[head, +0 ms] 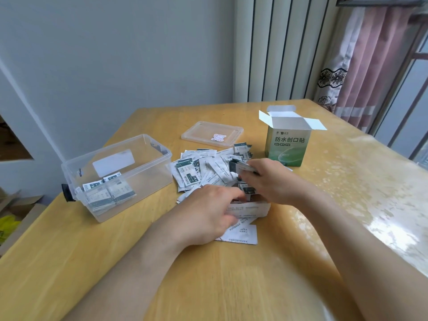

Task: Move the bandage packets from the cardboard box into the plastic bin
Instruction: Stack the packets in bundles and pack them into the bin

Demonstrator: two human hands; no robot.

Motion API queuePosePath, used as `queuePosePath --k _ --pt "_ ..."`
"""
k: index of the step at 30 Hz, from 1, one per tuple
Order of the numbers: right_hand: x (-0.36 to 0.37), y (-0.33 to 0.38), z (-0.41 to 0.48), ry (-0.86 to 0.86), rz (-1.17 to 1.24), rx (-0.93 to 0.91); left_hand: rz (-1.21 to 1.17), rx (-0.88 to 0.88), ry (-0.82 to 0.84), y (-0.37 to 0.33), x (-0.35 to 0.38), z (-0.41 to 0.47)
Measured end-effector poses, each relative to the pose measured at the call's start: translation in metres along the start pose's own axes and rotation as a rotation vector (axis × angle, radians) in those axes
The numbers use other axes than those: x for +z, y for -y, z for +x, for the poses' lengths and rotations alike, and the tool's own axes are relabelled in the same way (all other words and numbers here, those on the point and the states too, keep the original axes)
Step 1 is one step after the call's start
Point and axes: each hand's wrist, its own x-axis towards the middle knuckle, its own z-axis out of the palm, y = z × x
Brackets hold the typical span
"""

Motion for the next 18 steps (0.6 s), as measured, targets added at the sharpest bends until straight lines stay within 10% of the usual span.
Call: queuePosePath --k 9,18 --pt "-0.007 0.016 -0.01 0.261 1.089 0.265 -0.325 0.113 -0.81 0.022 -0.009 0.002" --pt "0.006 0.034 -0.013 0.306 1.209 0.291 -0.74 0.084 -0.806 0.022 -0.007 0.008"
